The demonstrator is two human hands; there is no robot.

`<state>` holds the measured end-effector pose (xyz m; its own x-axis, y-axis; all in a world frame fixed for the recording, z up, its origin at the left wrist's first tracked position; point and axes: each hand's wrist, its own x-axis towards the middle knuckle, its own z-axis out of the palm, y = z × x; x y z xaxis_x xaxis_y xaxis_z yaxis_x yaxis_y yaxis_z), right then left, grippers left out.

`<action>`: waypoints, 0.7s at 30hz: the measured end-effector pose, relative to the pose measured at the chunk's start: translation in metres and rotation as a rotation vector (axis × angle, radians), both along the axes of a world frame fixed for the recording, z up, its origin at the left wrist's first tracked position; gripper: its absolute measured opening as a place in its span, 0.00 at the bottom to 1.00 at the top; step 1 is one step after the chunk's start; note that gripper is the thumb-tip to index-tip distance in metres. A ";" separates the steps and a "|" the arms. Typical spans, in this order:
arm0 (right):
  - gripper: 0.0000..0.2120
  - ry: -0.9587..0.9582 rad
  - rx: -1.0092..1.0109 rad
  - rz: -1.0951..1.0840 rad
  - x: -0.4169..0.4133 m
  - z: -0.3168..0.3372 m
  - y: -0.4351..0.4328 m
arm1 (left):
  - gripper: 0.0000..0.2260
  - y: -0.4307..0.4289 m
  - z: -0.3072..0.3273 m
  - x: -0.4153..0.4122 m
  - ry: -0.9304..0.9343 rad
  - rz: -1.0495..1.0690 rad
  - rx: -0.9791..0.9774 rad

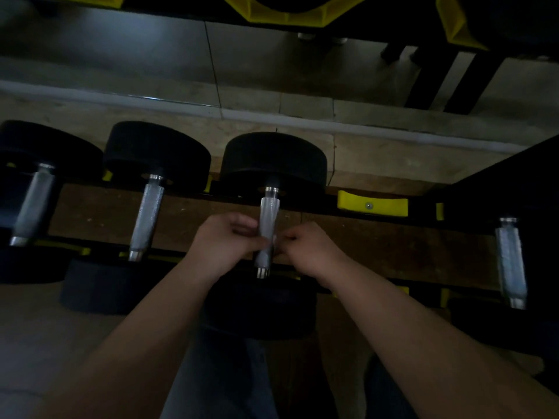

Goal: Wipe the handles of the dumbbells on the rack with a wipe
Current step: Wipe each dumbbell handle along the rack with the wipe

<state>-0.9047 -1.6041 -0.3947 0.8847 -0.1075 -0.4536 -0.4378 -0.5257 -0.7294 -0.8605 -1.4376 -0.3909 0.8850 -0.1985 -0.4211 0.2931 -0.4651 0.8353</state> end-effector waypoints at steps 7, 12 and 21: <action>0.13 -0.115 0.195 -0.233 0.015 -0.001 0.004 | 0.15 -0.001 0.007 -0.005 -0.096 -0.053 0.086; 0.08 0.124 0.151 0.104 -0.005 0.007 -0.007 | 0.14 -0.003 0.006 -0.005 -0.118 -0.039 0.135; 0.09 -0.098 0.355 -0.071 0.002 0.001 -0.012 | 0.12 -0.004 0.006 -0.006 -0.143 -0.024 0.169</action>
<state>-0.9022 -1.6158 -0.3933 0.9219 -0.0211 -0.3868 -0.3828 -0.2037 -0.9011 -0.8661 -1.4412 -0.3853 0.9342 -0.1571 -0.3204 0.1643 -0.6077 0.7770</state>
